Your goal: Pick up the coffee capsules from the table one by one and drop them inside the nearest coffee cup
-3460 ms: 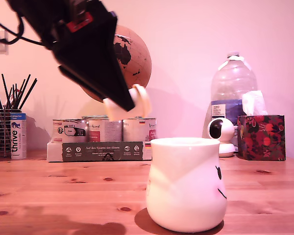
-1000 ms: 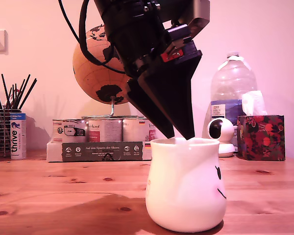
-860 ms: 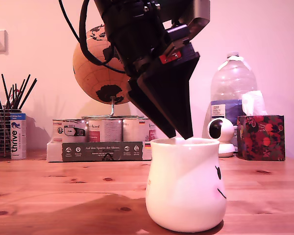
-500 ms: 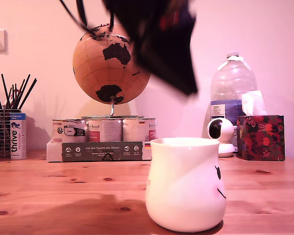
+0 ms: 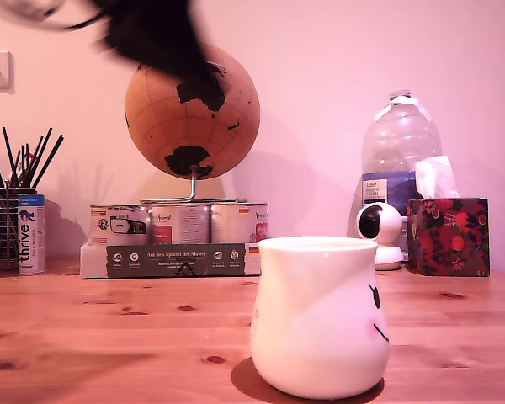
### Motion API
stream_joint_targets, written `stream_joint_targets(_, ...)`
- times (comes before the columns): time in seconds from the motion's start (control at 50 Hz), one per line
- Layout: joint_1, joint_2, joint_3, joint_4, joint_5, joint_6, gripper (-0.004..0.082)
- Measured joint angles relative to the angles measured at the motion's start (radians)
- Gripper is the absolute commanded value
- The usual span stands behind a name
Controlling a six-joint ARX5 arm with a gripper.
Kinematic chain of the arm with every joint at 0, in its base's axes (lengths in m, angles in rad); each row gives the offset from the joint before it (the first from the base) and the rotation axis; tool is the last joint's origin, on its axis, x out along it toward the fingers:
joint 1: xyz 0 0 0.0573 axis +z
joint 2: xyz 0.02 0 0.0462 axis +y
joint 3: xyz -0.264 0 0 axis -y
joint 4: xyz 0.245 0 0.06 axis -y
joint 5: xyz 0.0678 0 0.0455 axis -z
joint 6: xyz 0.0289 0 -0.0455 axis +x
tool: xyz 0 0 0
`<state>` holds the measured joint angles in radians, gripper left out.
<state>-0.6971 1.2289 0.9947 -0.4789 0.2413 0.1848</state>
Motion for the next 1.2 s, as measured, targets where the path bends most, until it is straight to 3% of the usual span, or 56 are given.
stream_joint_targets(0.14, 0.089, -0.08, -0.103, 0.092, 0.001, -0.045, -0.0019)
stream_joint_targets(0.42, 0.288, -0.205, -0.294, 0.23, 0.02, -0.078, -0.0019)
stream_joint_targets(0.7, 0.485, -0.355, -0.412, 0.38, 0.035, -0.18, -0.0019)
stream_joint_targets(0.96, 0.575, -0.508, -0.56, 0.455, 0.026, -0.224, -0.0019)
stream_joint_targets(1.2, 0.587, -0.696, -0.633, 0.44, -0.009, -0.254, -0.0019)
